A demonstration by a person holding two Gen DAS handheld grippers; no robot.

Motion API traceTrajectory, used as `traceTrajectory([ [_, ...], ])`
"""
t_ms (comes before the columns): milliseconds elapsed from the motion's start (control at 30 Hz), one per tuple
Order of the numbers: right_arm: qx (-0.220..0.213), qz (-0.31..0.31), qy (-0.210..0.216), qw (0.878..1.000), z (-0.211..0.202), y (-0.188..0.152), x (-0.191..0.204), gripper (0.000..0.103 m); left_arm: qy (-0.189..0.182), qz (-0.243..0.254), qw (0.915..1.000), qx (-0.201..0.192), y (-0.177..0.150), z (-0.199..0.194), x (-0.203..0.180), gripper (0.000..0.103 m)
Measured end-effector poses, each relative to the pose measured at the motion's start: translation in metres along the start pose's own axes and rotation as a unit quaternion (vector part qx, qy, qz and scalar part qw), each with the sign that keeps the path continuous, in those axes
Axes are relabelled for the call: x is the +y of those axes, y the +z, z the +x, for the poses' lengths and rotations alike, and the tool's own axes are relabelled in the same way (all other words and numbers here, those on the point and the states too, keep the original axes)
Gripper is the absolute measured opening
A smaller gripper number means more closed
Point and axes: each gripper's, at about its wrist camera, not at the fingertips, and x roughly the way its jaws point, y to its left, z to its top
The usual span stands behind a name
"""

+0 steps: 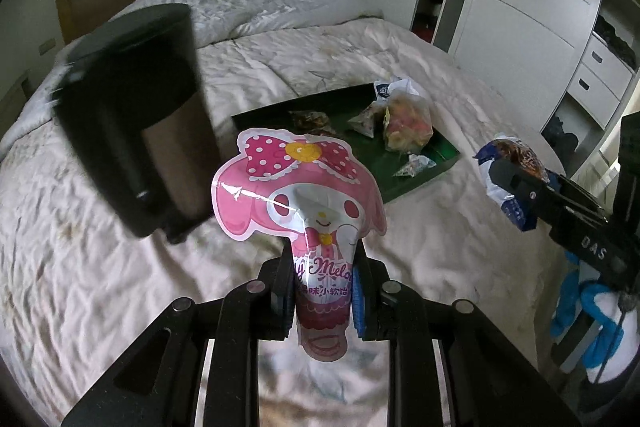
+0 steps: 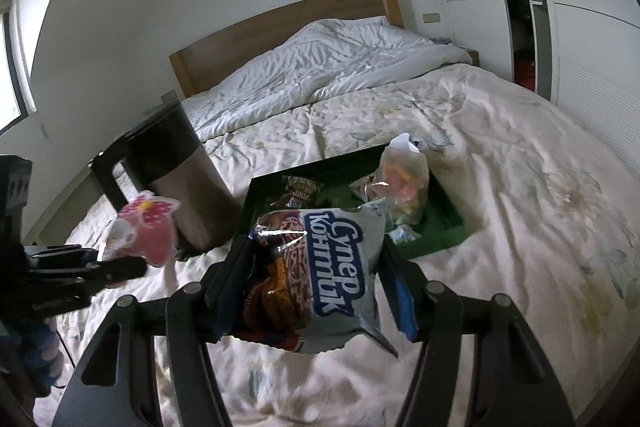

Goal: Organize snacks
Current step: 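Carry both snacks over the green tray and open both tools to drop them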

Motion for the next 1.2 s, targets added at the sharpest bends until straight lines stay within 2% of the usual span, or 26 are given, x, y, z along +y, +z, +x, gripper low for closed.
traceTrajectory([
  [367,0.019,-0.009,0.006,1.0,0.07,0.016,-0.01,0.068,0.032,0.021,0.9993,0.004,0.036,0.075,-0.014,0.019],
  [667,0.058,-0.036,0.0,0.998,0.137,0.021,-0.014,0.069,0.048,0.015,0.9986,0.013,0.065,0.134,-0.01,0.02],
  [1033,0.091,-0.097,-0.015,0.991,0.187,0.011,-0.014,0.069,0.075,0.007,0.9962,0.043,0.056,0.183,0.009,0.022],
  [1200,0.095,-0.074,-0.023,0.992,0.206,0.011,-0.025,0.069,0.073,-0.002,0.996,0.052,0.058,0.194,0.012,0.024],
])
